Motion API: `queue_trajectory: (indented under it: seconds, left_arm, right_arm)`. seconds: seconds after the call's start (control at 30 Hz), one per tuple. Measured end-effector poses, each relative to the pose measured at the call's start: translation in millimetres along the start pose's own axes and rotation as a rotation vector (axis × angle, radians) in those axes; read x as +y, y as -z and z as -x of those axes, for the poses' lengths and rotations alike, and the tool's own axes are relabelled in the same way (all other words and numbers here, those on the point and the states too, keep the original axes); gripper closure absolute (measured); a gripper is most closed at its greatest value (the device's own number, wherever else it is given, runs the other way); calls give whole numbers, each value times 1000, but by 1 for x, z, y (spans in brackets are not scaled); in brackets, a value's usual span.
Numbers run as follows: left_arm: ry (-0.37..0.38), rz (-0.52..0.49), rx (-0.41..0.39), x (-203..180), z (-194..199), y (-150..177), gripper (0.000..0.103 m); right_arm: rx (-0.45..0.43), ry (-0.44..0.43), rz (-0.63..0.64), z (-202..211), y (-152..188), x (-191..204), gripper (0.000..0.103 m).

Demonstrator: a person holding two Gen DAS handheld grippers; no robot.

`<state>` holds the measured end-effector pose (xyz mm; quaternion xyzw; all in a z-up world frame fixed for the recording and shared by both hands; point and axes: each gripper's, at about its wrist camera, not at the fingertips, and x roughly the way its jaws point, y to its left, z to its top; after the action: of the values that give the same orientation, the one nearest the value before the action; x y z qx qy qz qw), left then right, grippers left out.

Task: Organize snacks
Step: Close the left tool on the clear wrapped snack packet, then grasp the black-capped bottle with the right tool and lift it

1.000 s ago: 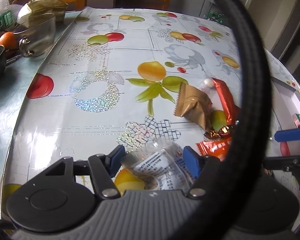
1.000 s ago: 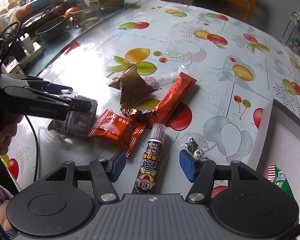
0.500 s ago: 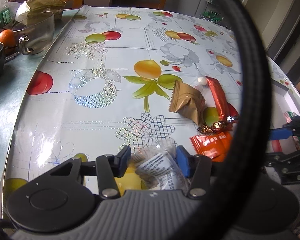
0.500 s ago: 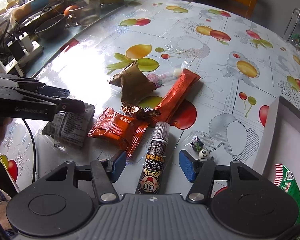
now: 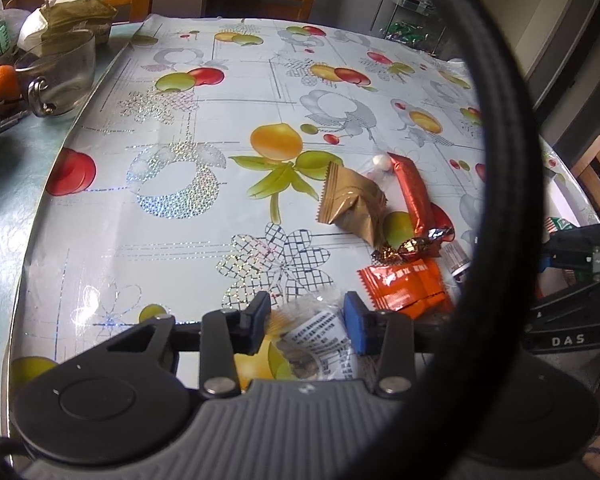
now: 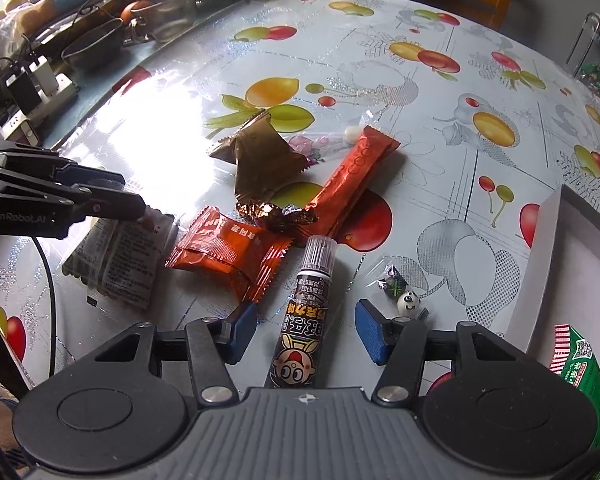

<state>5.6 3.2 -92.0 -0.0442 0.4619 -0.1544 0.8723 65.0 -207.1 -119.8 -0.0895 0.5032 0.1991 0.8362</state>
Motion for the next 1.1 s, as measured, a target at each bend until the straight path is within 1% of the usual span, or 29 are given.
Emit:
queue_trajectory:
  seconds: [0.07, 0.23, 0.37, 0.43, 0.6, 0.77, 0.97, 1.03, 1.07, 1.1]
  left_arm:
    - [7, -13, -4, -2, 2, -1, 68]
    - [23, -48, -11, -8, 6, -3, 69]
    - [25, -49, -17, -8, 9, -4, 70]
    - [22, -51, -23, -7, 11, -5, 71]
    - [18, -73, -44, -10, 18, -7, 72]
    - [12, -88, -73, -13, 24, -10, 73]
    - [21, -88, -87, -15, 28, -13, 75]
    - [28, -93, -88, -17, 28, -14, 79]
    - [32, -96, -87, -18, 28, -14, 97]
    - [25, -96, -89, -18, 28, -14, 103]
  right_arm:
    - [0, 2, -3, -1, 0, -1, 50]
    - [4, 7, -8, -5, -1, -2, 66]
    - [13, 4, -12, -9, -1, -3, 69]
    - [8, 2, -5, -10, 0, -2, 75]
    - [-4, 0, 10, -10, 0, 0, 78]
    - [-28, 6, -8, -3, 0, -3, 78]
    - [-52, 15, -43, 7, -2, -11, 78]
    - [-57, 17, -48, 9, -2, -12, 78]
    - [-60, 17, -51, 11, -2, -13, 78]
    - [-63, 17, -56, 12, -2, -14, 78]
